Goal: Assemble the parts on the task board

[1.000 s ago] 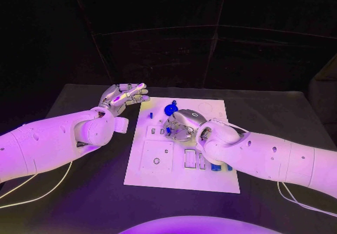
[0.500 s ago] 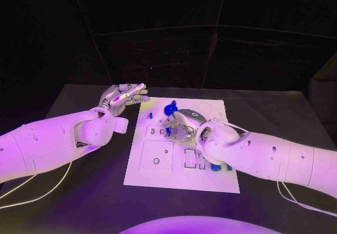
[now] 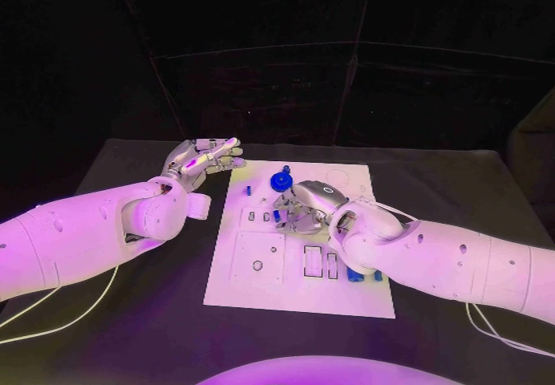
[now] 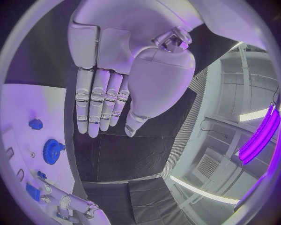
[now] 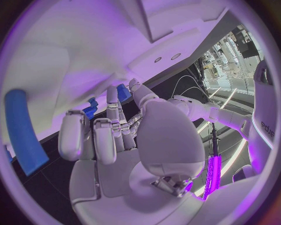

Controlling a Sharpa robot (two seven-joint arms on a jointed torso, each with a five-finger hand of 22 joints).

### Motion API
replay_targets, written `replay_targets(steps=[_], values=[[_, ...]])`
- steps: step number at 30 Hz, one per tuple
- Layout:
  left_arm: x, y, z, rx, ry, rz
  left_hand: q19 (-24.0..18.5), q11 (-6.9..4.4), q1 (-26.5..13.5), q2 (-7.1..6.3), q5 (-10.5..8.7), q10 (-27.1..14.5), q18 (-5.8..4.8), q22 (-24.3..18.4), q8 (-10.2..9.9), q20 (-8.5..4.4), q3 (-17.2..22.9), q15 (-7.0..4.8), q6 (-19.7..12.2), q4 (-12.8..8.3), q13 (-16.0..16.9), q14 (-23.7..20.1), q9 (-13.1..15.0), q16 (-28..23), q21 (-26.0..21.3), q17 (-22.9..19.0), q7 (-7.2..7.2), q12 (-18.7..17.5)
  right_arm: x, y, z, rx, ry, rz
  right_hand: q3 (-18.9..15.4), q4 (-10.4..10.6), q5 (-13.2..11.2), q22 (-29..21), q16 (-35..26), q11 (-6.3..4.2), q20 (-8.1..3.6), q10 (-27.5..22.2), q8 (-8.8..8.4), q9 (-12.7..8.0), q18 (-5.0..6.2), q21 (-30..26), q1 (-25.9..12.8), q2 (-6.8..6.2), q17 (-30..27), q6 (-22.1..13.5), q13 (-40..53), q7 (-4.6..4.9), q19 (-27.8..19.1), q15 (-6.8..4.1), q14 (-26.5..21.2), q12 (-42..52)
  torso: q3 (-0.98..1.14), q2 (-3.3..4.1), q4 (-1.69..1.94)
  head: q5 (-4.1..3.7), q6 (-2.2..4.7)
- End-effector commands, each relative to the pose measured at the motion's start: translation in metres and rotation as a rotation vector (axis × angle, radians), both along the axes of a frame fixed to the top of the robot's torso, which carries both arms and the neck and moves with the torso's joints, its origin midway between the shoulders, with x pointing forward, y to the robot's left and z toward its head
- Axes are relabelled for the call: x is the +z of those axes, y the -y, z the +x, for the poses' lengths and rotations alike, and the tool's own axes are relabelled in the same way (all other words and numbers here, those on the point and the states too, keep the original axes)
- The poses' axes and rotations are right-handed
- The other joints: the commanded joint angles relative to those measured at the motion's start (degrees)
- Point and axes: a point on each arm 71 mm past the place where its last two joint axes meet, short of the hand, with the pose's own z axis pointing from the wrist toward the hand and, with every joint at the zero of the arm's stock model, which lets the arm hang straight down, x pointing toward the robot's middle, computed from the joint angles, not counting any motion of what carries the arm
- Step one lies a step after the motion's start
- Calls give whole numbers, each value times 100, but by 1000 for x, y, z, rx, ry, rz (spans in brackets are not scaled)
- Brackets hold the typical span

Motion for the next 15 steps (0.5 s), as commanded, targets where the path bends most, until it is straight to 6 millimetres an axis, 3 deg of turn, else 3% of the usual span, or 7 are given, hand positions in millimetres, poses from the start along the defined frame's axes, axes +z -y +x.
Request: replay_targets(steps=[1, 6, 9, 13, 15], values=[[1, -2, 1, -13, 10, 7, 51, -20, -10, 52, 6, 70, 43, -8, -16, -19, 7, -12, 66, -47, -3, 90, 2, -16, -18, 18, -2, -38, 8, 4, -5, 27, -6, 89, -110, 47, 13, 5, -60, -8, 34, 5, -7, 3, -74, 10, 92, 51, 481, -28, 24, -33, 22, 49, 384, 46, -3, -11, -2, 5, 28], [1, -6, 1, -25, 21, 47, 302, -95, -23, 39, 11, 205, 53, 32, -12, -116, -14, -122, 162, -99, 3, 450, 6, 145, 86, 153, -68, -42, 24, 15, -12, 62, -38, 163, -265, 110, 37, 10, -126, 14, 44, -59, -8, 1, -76, 13, 137, 79, 359, -94, 45, -12, 23, 64, 353, 58, 4, -14, -14, 16, 59], [1, -6, 0, -53, 27, 85, 726, -226, -6, 6, 17, 496, 64, 128, 19, -286, -26, -315, 294, -157, 42, 1064, 17, 493, 308, 389, -157, 44, 39, 25, -13, 65, -70, 225, -262, 86, 186, 29, -119, -12, 39, -47, 28, 17, -77, 23, 283, 163, 382, -36, 69, -36, 32, 48, 357, 97, 10, -29, -19, 14, 86], [0, -2, -4, -141, 0, 161, 1514, -469, -31, -13, 35, 981, 59, 354, 67, -616, -23, -618, 497, -181, 117, 2037, 36, 1276, 795, 898, -350, 180, 63, 41, -7, 55, -111, 289, -275, 61, 287, 48, -118, -48, 21, 63, 73, 34, -80, 34, 386, 212, 386, 54, 141, -68, 39, 23, 360, 225, 19, -77, -41, 20, 85], [0, 4, -7, -242, -43, 234, 1778, -520, -146, -37, 11, 1083, 28, 468, 31, -726, -64, -680, 508, -125, 148, 2142, 26, 1698, 1014, 1239, -389, 162, 77, 52, -2, 40, -140, 318, -307, 40, 376, 41, -186, -107, -13, 330, 145, 57, -76, 32, 433, 236, 248, 191, 324, -117, 36, -24, 336, 517, 25, -114, -51, 35, 74]])
